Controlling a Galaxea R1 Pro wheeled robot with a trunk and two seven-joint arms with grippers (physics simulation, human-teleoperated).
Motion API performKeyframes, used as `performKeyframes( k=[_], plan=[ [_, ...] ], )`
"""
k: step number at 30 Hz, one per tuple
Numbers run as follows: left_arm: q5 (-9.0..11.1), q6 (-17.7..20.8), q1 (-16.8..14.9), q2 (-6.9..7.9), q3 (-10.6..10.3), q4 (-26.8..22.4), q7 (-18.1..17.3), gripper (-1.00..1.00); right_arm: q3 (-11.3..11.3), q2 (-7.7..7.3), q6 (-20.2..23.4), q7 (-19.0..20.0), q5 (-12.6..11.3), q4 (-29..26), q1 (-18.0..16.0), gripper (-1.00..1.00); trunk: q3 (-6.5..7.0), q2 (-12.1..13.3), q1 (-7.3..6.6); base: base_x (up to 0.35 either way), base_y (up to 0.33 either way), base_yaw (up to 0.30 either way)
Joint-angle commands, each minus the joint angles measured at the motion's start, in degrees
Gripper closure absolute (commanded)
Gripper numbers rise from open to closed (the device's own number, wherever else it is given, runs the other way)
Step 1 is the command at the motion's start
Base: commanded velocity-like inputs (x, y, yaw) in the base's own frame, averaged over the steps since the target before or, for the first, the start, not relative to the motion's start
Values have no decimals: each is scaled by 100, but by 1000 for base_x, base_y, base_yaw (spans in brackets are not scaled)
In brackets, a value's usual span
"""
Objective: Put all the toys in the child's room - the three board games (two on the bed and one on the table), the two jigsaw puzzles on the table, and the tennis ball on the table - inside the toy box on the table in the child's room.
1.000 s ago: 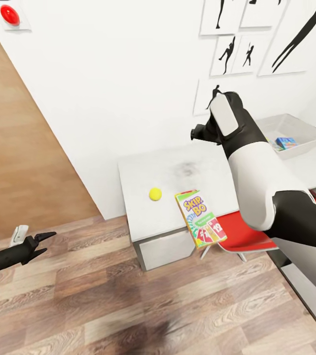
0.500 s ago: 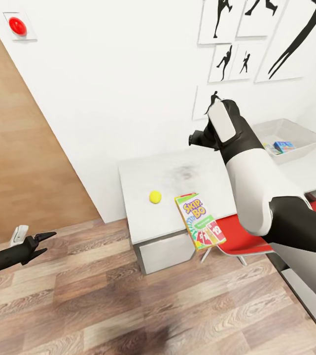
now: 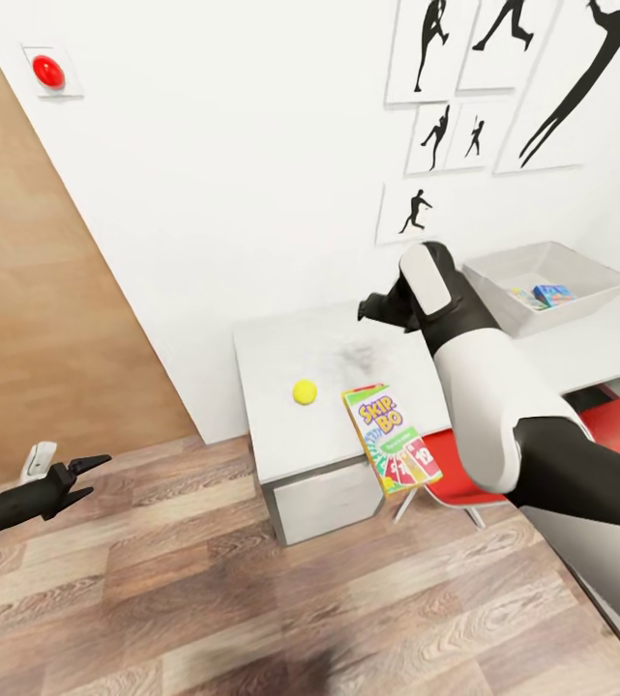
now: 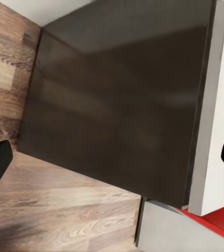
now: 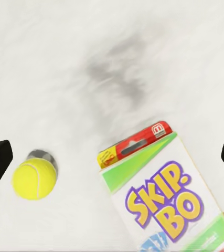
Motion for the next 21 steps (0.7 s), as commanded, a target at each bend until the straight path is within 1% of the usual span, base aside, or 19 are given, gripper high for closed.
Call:
performKeyframes(
  k=[1,5,21],
  plan=[
    [-22,25,-5,-1,12,1,-29,-100,-19,5,0,-60,-86,-4,16,-100,2,-7,2,0,0,0],
    [-22,23,-5,-4,9,1,-27,-100,-10,5,-22,-62,-176,-2,153,-100,40,-7,2,0,0,0],
    [-14,16,-5,-9,-4,1,-20,-100,8,5,-40,-63,-200,-2,336,-100,193,-7,2,0,0,0]
  ],
)
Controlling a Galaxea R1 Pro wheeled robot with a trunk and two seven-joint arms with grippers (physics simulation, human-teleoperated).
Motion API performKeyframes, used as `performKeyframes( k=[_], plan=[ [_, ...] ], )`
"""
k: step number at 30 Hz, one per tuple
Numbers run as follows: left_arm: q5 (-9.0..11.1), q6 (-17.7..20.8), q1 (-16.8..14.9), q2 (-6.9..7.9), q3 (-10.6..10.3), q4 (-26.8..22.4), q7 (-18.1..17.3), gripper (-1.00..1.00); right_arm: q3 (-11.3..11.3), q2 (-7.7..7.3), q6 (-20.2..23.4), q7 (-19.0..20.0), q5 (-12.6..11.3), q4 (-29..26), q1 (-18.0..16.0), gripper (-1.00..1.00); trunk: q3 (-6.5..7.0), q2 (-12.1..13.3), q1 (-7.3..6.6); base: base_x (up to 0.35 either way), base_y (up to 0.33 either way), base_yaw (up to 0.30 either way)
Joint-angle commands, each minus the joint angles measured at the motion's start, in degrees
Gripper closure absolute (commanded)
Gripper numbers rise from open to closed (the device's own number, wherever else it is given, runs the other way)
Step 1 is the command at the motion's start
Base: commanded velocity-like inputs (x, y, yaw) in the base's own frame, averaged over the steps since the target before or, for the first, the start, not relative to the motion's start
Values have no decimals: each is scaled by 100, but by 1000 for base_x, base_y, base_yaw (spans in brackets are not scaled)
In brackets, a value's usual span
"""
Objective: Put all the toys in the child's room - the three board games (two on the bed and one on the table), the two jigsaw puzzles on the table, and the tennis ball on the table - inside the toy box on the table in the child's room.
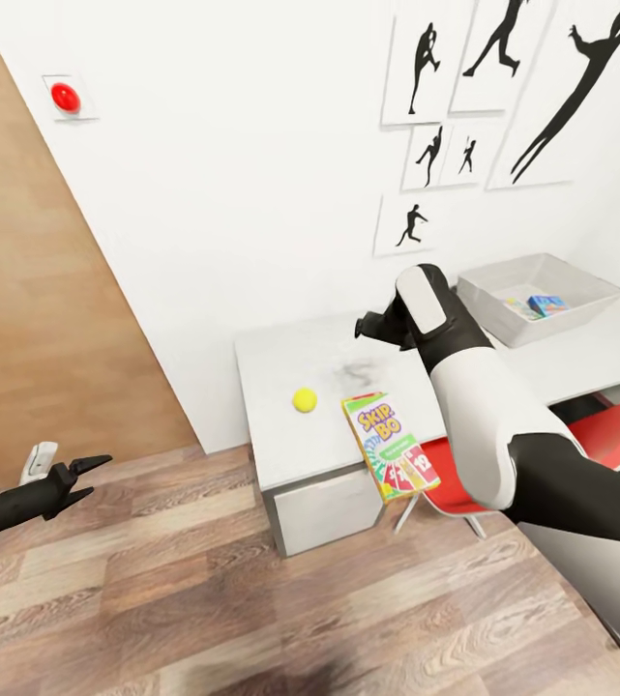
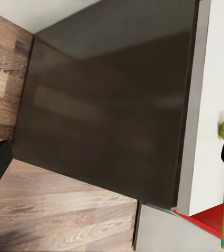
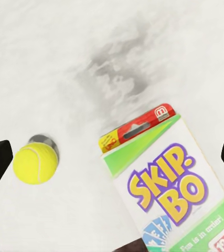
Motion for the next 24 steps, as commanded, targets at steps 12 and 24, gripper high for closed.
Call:
performKeyframes(
  k=[12,24],
  plan=[
    [-29,27,-5,-1,13,1,-29,-100,-20,5,-12,-60,-55,-4,25,-100,107,-7,2,0,0,0],
    [-33,25,-5,5,18,1,-29,-100,-20,5,-23,-64,-55,-4,30,-100,221,-7,2,0,0,0]
  ],
)
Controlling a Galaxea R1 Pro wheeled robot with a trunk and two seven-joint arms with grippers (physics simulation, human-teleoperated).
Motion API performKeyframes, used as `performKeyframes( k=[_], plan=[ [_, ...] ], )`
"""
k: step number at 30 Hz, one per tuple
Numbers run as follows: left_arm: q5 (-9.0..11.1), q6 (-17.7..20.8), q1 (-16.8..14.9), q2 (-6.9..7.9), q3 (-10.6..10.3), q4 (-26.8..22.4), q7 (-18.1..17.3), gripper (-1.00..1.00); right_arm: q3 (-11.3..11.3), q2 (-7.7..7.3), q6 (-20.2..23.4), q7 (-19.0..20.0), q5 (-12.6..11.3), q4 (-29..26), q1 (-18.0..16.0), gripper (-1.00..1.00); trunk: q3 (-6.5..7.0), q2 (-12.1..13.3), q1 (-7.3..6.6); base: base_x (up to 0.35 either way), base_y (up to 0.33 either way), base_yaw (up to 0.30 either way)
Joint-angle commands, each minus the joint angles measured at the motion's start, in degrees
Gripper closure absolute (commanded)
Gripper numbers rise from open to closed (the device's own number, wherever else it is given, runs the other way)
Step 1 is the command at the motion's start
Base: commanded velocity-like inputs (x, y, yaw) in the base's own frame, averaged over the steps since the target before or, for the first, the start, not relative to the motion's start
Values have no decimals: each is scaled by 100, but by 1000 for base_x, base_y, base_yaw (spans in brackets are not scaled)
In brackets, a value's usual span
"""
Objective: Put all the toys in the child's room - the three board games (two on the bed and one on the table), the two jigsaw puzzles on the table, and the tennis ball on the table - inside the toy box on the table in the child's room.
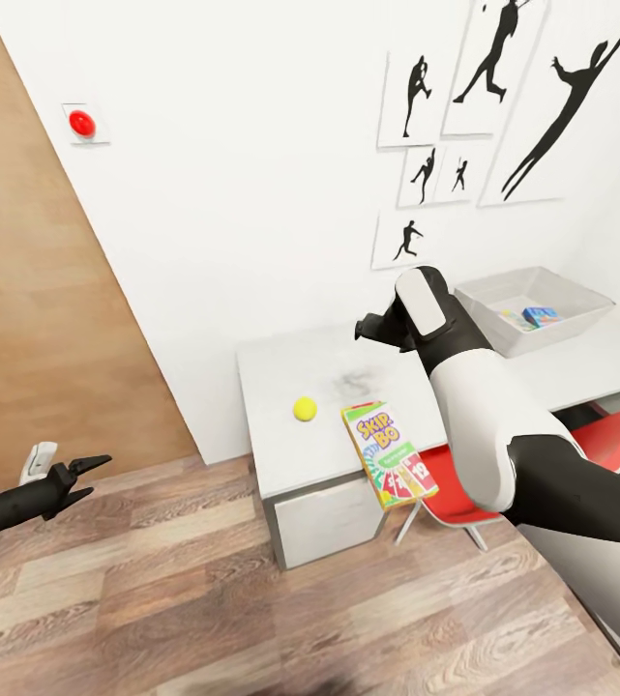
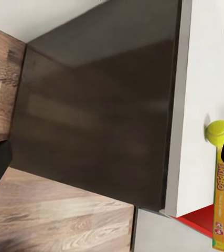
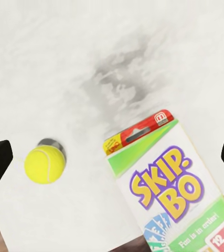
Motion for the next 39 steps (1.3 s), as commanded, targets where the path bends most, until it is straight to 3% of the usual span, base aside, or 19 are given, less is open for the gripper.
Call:
performKeyframes(
  k=[1,39],
  plan=[
    [-22,25,-5,0,12,1,-29,-100,-24,5,3,-60,-52,-4,-2,-100,1,-7,2,0,0,0],
    [-4,34,-5,-3,7,1,-43,-100,-45,5,19,-78,-46,-49,230,-100,363,-7,2,0,0,0]
  ],
)
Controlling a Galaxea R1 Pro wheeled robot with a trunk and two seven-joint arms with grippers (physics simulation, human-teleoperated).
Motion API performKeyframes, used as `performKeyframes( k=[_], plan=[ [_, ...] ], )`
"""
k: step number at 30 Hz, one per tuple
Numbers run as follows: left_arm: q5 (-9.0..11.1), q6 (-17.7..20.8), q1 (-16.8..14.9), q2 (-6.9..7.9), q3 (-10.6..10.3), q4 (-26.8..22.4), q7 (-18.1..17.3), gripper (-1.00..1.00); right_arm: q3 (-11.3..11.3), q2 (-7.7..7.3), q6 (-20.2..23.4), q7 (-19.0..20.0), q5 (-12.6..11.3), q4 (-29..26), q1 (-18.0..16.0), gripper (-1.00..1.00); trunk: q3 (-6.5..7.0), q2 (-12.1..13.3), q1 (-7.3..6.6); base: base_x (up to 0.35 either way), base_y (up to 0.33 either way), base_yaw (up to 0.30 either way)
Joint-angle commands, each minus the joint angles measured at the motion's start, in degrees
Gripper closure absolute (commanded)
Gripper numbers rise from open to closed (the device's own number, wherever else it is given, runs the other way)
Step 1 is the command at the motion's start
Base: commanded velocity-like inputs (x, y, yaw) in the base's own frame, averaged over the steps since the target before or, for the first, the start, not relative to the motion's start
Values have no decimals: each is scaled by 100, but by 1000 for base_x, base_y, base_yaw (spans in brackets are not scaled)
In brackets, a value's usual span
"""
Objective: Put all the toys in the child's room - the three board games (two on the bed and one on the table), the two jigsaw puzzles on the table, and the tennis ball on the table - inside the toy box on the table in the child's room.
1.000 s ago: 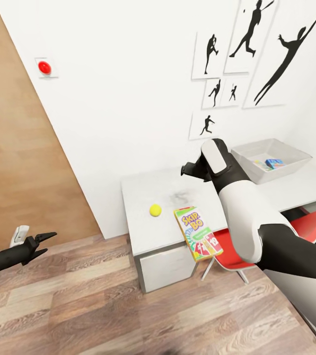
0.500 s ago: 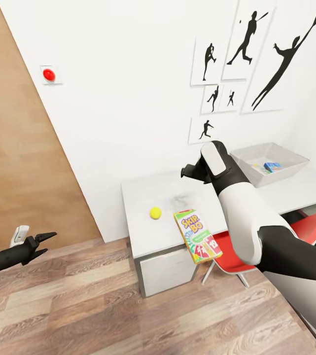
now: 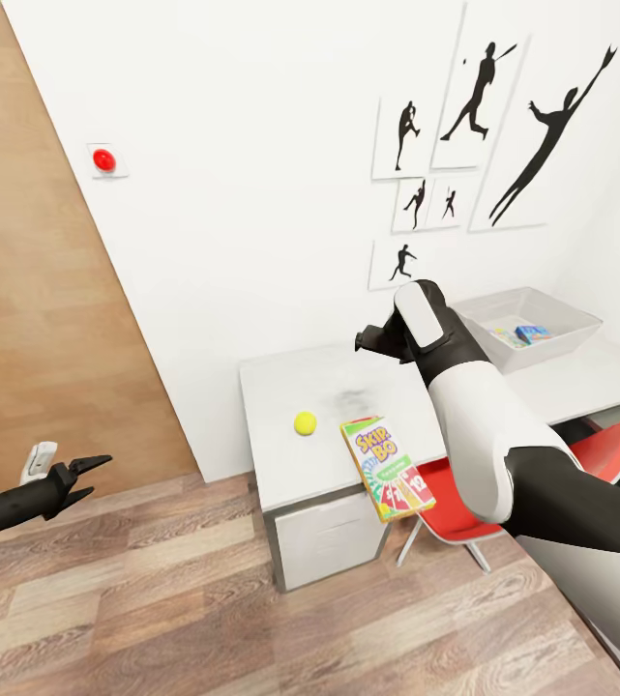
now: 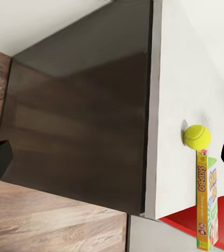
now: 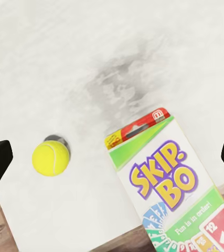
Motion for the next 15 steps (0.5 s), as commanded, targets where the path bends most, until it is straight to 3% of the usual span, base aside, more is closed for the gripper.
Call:
performKeyframes(
  k=[1,15],
  plan=[
    [-21,25,-6,-1,11,1,-30,-100,-23,5,7,-60,-55,-6,-5,-100,1,-8,3,0,0,0],
    [-27,25,-6,4,14,1,-32,-100,-27,5,21,-63,-55,-84,79,-100,134,-8,3,0,0,0]
  ],
)
